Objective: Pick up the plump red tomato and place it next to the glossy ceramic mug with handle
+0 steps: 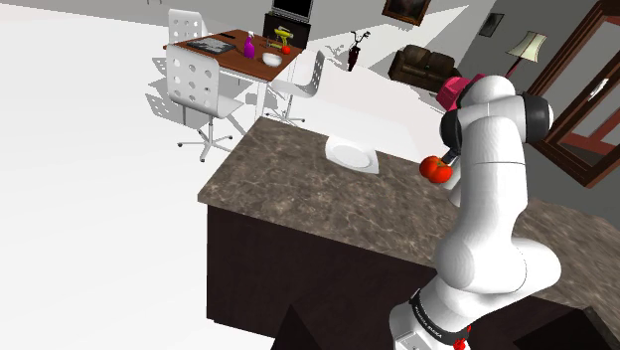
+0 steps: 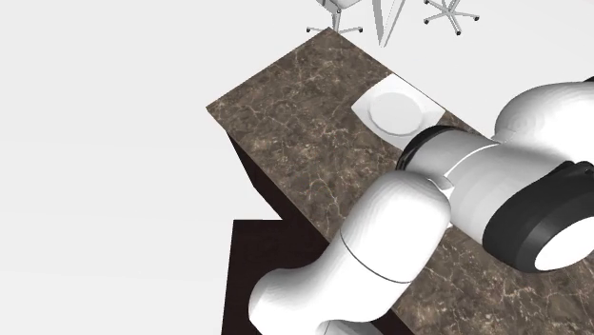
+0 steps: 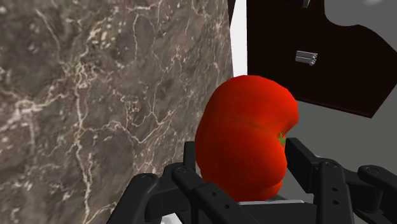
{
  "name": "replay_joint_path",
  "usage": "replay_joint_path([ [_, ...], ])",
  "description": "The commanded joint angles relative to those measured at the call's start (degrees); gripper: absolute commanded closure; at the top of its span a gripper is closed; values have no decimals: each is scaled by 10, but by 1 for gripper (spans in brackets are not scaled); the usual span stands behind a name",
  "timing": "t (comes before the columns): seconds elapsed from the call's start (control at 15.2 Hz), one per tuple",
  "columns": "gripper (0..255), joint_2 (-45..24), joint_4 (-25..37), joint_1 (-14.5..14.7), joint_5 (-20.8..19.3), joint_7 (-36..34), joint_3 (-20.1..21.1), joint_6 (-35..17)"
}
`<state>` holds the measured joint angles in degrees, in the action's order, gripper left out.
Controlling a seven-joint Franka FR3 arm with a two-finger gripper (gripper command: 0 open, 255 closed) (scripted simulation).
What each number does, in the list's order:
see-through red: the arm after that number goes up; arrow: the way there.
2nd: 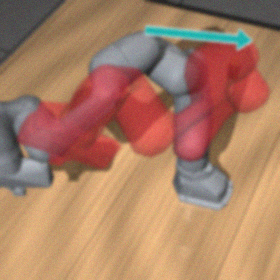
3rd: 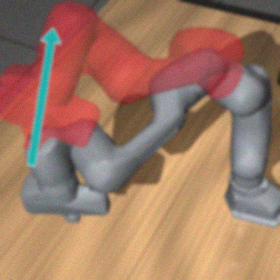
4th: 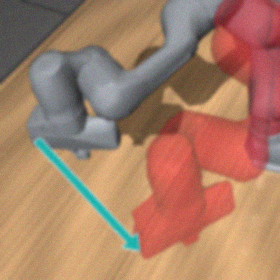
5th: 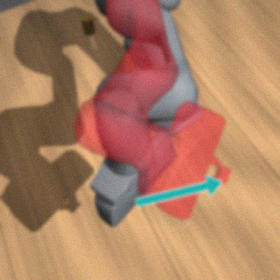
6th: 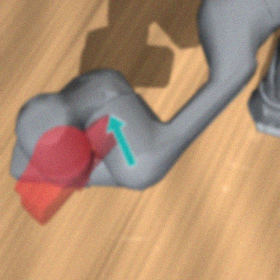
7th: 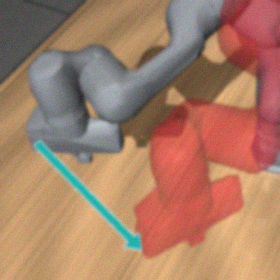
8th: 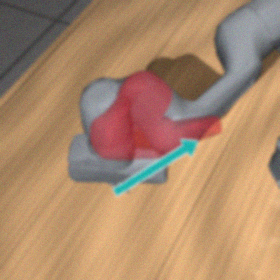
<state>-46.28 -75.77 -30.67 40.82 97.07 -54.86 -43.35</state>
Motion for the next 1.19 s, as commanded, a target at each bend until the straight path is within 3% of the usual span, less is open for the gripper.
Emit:
replay_joint_path([
  [0.0, 255, -8, -10, 2, 1, 5, 3, -12],
  [0.46, 255, -29, -34, 3, 5, 20, 14, -48],
  [1.12, 255, -38, -55, -21, -5, 19, 70, -105],
])
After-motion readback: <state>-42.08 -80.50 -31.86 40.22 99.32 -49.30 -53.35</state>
